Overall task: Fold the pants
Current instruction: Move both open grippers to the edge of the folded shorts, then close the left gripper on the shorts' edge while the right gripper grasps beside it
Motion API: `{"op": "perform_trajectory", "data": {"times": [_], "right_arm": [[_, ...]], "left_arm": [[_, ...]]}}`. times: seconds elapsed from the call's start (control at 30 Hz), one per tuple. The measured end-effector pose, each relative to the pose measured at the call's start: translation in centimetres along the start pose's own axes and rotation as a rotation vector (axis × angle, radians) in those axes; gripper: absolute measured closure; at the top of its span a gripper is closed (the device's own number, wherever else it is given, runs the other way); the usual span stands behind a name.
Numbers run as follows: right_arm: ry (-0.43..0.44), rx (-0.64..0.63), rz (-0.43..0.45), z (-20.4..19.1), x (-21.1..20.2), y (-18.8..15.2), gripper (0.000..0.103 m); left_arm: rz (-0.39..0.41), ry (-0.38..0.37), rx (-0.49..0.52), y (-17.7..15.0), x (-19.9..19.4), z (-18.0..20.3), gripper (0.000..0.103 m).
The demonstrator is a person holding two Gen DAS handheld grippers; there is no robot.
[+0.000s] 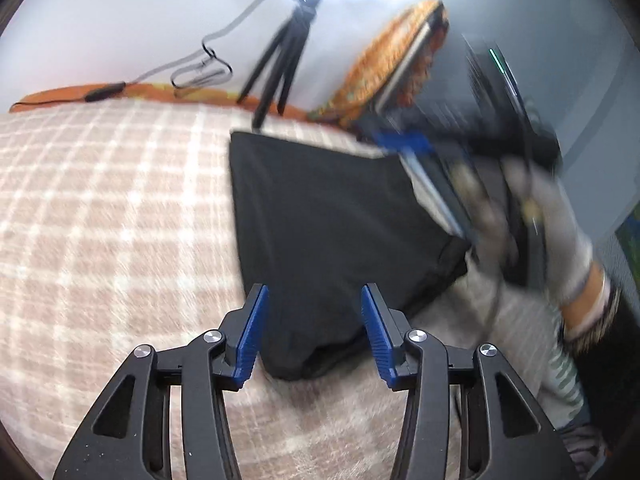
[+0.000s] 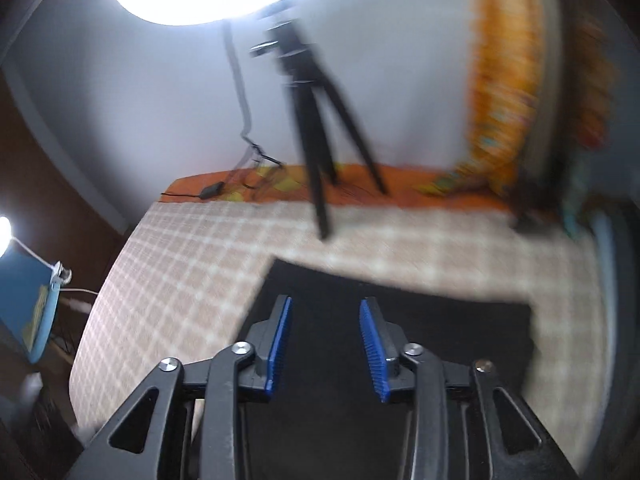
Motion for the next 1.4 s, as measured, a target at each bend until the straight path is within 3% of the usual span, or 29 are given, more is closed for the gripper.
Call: {"op": "perform_trajectory", "data": {"times": [0.13, 0.3, 0.47, 0.6, 0.9, 0.97, 1.03, 1.17, 1.4], "right_arm": [[-0.018, 0.063, 0.005, 3.1, -3.2, -3.7, 0.041], [-0.001, 0.152, -0.007, 7.6, -6.2, -7.1, 0.026], [0.099, 0.236, -0.013, 10.2, -5.6, -8.7, 0.026], [0.117, 0.245, -0.053, 10.7, -4.2, -9.6, 0.026], [0.234, 0.28, -0.012, 11.7, -3.3, -10.5, 0.025], [0.267, 0.28, 0.005, 11.7, -3.3, -10.8, 0.026], [0.314, 0.284, 0.0, 11.4, -2.9, -11.0, 0.034], [0.326, 0.273, 0.021, 11.2, -2.6, -10.9, 0.037], [0.367, 0.295, 0.026, 10.6, -0.5, -10.3, 0.065]], "left_arm": [[0.021, -0.034, -0.096, 2.1, -0.4, -1.0, 0.055], [-0.04, -0.091, -0.21, 3.5, 1.7, -2.6, 0.055], [-0.109, -0.099, -0.27, 3.6, 4.7, -3.7, 0.055], [-0.135, -0.103, -0.314, 4.1, 6.5, -4.8, 0.055], [-0.155, -0.162, -0.305, 5.9, 8.5, -5.3, 0.055], [-0.158, -0.186, -0.305, 6.0, 8.8, -5.3, 0.055], [-0.158, -0.2, -0.307, 6.1, 9.0, -5.3, 0.055], [-0.161, -0.216, -0.285, 6.4, 9.8, -4.6, 0.055], [-0.148, -0.196, -0.24, 7.1, 11.5, -3.1, 0.061]]}}
Point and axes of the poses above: each gripper's, at about its wrist camera, not at the fingertips, and x roughly the way its jaws point, z to its right, y to its top, the point moved 4 cm from there along x, roughly the way its jaws point, and after that the axes turned 5 degrees about -x, right-handed, at the moved point
